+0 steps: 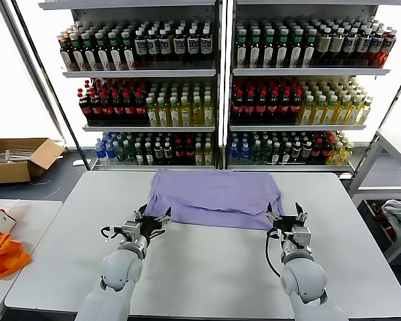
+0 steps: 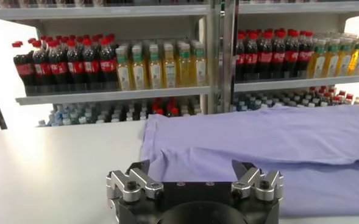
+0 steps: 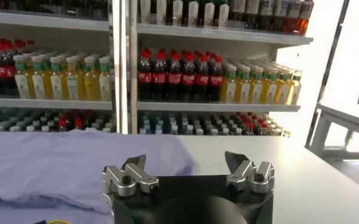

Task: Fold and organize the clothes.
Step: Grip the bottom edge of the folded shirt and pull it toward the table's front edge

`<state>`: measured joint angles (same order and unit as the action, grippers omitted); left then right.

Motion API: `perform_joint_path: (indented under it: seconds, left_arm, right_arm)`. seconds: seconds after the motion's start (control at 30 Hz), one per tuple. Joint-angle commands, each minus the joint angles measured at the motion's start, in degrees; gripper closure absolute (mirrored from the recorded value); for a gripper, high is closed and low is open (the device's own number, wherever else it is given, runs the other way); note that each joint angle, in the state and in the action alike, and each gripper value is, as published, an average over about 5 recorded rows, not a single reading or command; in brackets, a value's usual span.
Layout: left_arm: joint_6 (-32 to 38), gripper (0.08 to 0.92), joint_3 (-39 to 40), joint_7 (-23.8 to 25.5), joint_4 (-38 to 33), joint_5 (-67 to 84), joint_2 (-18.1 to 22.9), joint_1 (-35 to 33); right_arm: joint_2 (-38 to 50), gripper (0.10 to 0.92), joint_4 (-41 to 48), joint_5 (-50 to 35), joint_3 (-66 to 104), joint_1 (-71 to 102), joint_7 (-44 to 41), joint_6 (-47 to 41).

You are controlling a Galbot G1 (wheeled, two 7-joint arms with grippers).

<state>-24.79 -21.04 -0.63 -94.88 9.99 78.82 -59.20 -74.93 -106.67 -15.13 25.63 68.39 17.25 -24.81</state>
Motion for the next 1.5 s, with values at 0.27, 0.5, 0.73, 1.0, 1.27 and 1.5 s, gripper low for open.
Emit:
perform_joint_path:
  seconds: [0.27, 0.5, 0.73, 1.0, 1.27, 1.5]
  left_arm:
    - [-2.9, 0.177, -0.1, -1.7, 1.4, -0.8, -0.2, 1.9]
    - [-2.9, 0.177, -0.9, -2.1, 4.1, -0.8, -0.6, 2.8]
    - [-3.1, 0.195, -1.2, -2.1, 5.5, -0.6, -1.1, 3.1]
    - [-4.3, 0.385, -0.8, -2.0, 6.0, -0.5, -0.9, 2.8]
    - [-4.7, 0.611, -0.4, -2.0, 6.0, -0.3, -0.6, 2.3]
    - [-4.0, 0.818, 0.0, -1.8, 4.0, -0.4, -0.8, 1.3]
  right_arm:
    - [0.6, 0.203, 0.5, -4.4, 0.8, 1.7, 0.9, -3.3]
    - [-0.2, 0.203, 3.5, -4.7, 0.0, -0.1, 1.0, -3.5]
    - [-1.3, 0.234, 6.7, -5.3, -0.2, -1.3, 0.7, -2.6]
    - [-1.7, 0.461, 7.4, -6.0, -1.1, -0.9, 0.5, -2.3]
    - [-1.9, 0.686, 6.1, -5.6, -1.7, 0.7, -0.5, -2.1]
    - [-1.6, 0.884, 3.1, -6.6, -1.1, 1.6, -0.2, -2.1]
